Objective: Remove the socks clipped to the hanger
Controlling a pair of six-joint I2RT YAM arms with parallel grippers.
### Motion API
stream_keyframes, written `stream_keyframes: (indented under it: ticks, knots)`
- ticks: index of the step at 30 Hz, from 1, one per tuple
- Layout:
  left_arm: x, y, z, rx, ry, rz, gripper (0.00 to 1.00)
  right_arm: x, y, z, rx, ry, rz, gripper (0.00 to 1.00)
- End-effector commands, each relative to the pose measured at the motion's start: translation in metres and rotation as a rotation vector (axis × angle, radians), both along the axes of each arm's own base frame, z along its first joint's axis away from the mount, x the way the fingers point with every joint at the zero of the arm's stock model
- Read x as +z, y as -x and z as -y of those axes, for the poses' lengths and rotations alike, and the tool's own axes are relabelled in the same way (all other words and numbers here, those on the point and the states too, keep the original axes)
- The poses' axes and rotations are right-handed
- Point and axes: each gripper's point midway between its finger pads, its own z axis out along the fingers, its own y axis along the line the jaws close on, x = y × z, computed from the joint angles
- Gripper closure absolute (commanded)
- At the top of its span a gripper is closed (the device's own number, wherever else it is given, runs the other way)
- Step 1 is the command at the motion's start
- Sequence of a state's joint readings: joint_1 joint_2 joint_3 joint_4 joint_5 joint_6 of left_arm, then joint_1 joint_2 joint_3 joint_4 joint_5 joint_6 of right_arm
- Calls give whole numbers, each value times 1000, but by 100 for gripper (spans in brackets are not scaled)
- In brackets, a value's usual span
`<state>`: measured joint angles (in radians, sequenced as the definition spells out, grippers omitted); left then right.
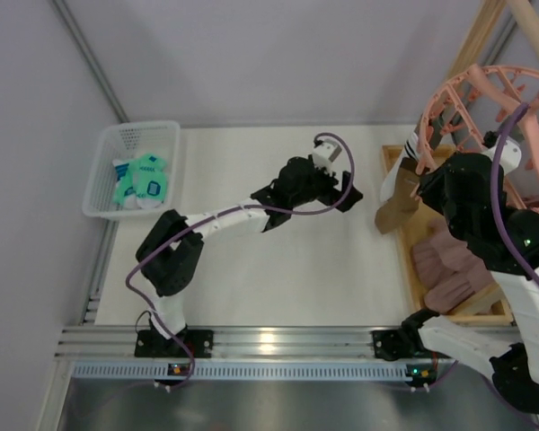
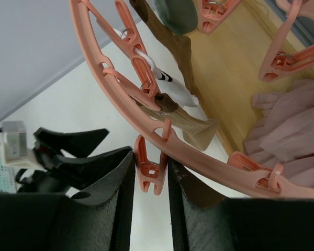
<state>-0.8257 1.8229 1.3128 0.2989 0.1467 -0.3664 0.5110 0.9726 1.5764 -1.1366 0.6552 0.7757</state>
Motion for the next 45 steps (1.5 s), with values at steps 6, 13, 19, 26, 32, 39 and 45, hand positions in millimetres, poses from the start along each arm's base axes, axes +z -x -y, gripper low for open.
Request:
stream_keyframes:
  ticks: [6, 13, 19, 26, 32, 39, 45]
  knots:
    - [69, 30, 101, -347, 180, 229, 2, -3, 22, 6, 49, 19, -13, 100]
    - [60, 108, 137, -706, 206, 249, 2, 2, 28, 10, 48, 19, -4, 100]
    - [49, 144, 149, -790, 199, 265, 21, 3, 29, 9, 55, 8, 3, 100]
    - [38, 111, 141, -487, 207, 46, 100, 2, 29, 8, 52, -2, 6, 94]
    - [58, 90, 92, 7, 141, 155, 100, 4, 25, 6, 55, 0, 1, 53]
    - [69, 99, 56, 312, -52, 369, 100, 9, 26, -6, 101, -47, -5, 29]
    - [67, 113, 52, 437, -213, 484, 100, 24, 27, -17, 149, -100, 20, 34]
